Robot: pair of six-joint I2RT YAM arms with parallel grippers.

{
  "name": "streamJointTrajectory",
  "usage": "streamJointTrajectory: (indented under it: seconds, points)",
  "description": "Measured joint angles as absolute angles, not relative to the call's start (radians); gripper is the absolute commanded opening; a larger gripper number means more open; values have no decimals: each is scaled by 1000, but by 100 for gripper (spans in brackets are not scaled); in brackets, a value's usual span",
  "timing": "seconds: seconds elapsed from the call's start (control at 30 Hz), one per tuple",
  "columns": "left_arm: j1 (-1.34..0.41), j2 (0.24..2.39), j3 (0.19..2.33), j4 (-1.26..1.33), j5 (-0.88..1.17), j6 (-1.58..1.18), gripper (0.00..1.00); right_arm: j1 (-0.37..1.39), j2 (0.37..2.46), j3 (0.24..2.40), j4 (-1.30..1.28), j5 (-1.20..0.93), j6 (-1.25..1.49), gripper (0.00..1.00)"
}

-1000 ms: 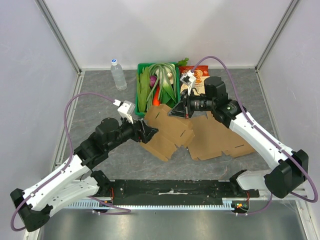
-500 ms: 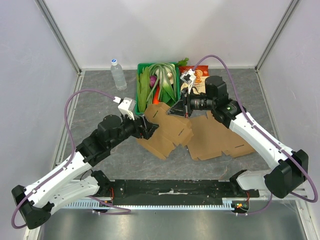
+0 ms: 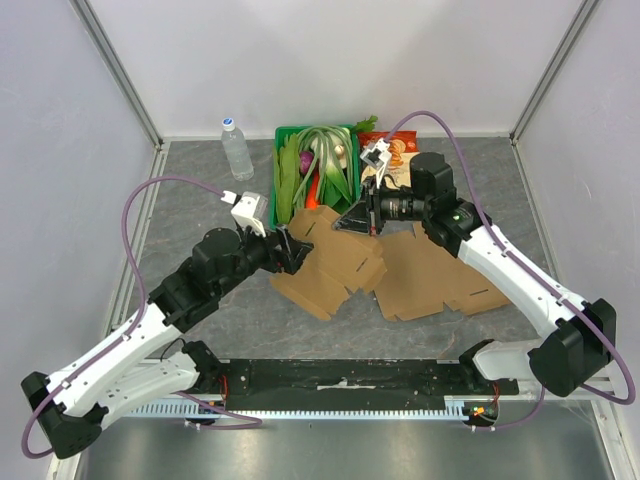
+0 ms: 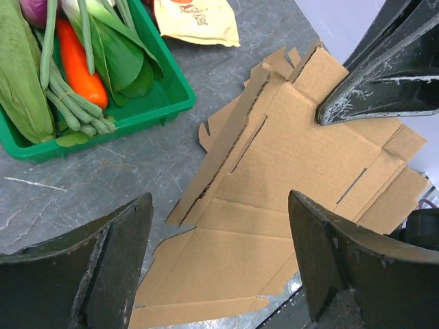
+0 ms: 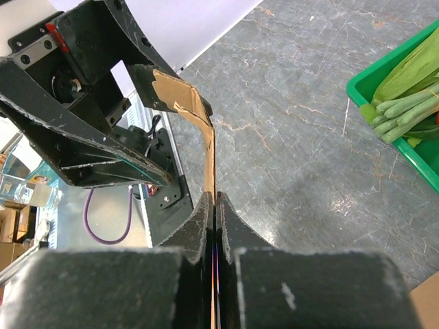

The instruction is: Fold the paper box

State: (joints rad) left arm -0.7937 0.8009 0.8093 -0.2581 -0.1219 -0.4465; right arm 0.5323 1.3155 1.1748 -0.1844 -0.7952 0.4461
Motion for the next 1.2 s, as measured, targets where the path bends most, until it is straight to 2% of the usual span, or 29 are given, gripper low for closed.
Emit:
streamJointTrajectory:
  seconds: [0.17,0.3,0.43,0.73,0.97,1.2]
  points:
    - [-794,816,821,-255,-84,-436,79,532,1316,1172,-179,-803,447,0]
    - [-792,831,823,-257,-56,-436,64,532,1315,1172,-179,-805,447,0]
    - [-792,827,823,-257,-19,-438,57,526,1315,1172,-179,-799,447,0]
    - [-791,824,807,-248,30,-469,59,547,1315,1153,-162,-737,442,0]
    - [-792,806,685,-232,-56,-516,80,653,1325,1111,-215,-575,302,0]
    - [-792,577,480,-186,-179,-547,73,722,1410,994,-225,-444,163,0]
